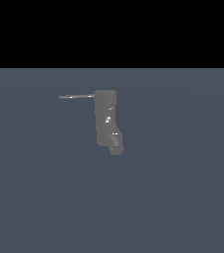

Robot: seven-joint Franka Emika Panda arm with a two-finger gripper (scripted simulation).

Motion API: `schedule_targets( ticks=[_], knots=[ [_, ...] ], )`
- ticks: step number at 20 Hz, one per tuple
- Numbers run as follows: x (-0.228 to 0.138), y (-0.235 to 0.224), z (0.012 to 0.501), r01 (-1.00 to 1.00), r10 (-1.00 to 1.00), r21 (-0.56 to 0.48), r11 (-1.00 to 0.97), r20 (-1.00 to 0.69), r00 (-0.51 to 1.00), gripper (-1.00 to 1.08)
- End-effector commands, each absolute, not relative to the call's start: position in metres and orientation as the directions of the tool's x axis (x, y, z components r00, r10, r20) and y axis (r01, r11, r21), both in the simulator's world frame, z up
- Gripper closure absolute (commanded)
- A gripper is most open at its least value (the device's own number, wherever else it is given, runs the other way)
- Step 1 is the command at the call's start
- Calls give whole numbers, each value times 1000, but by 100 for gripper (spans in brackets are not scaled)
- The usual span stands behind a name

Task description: Turn on the faucet by rotating a designated handle.

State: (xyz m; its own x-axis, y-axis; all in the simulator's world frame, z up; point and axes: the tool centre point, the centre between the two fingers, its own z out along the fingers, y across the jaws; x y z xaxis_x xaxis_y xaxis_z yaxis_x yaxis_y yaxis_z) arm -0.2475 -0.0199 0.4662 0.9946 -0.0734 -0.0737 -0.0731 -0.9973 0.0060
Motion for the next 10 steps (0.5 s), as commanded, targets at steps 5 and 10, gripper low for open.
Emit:
schedule_targets(
  ticks=[5,10],
  knots=[
    [-246,-25,470,-72,-72,14,-997,-62,995,108],
    [-245,-34,477,-69,-70,30,-997,-40,997,108]
  ],
)
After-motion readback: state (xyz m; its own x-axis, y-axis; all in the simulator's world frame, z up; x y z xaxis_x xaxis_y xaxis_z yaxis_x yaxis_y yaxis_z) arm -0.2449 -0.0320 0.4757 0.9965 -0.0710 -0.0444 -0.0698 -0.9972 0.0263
